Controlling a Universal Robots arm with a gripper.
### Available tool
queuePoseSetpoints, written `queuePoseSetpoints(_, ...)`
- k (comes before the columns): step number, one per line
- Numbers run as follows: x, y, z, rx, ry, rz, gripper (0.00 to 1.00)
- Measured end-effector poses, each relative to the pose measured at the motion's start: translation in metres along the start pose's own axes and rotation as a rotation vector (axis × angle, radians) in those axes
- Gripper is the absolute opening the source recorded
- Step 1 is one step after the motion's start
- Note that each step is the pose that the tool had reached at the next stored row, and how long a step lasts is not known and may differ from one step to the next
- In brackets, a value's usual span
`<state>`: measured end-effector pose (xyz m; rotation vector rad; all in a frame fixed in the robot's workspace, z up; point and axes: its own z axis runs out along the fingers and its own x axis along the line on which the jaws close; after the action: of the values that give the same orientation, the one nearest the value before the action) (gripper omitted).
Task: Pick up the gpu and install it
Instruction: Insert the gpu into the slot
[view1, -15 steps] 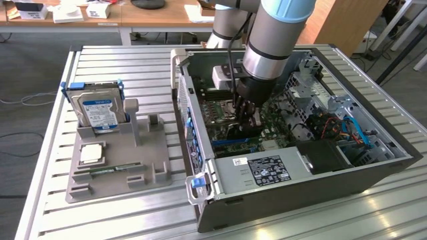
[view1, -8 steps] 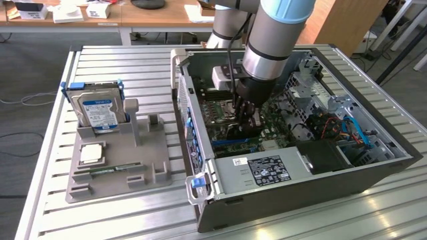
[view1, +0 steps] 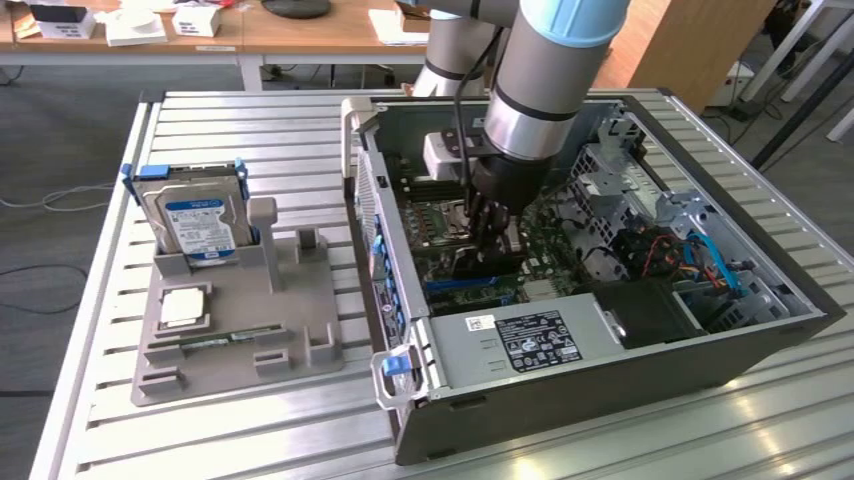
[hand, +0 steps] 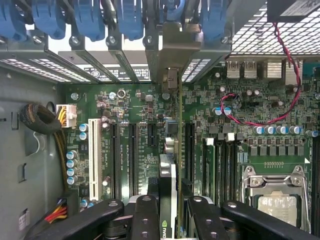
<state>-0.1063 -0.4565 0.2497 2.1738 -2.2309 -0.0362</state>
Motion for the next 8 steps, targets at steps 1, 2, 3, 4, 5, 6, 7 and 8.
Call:
queuePoseSetpoints(1,0.0000,0.0001,0.0001,0.0000,-0.0001,0.000,0.27)
queuePoseSetpoints(2,0.0000,0.0001,0.0002,0.0000,-0.0001,0.000,0.27)
queuePoseSetpoints(3,0.0000,0.0002,0.0003,0.0000,-0.0001,0.000,0.27)
queuePoseSetpoints(4,0.0000,0.0003,0.0003,0.0000,-0.0002,0.000,0.27)
queuePoseSetpoints(5,0.0000,0.0003,0.0003,0.0000,-0.0001,0.000,0.27)
queuePoseSetpoints(6,0.0000,0.0004,0.0004,0.0001,-0.0002,0.000,0.27)
queuePoseSetpoints(7,0.0000,0.0005,0.0004,0.0001,-0.0002,0.000,0.27)
queuePoseSetpoints(8,0.0000,0.0006,0.0004,0.0002,-0.0002,0.000,0.27)
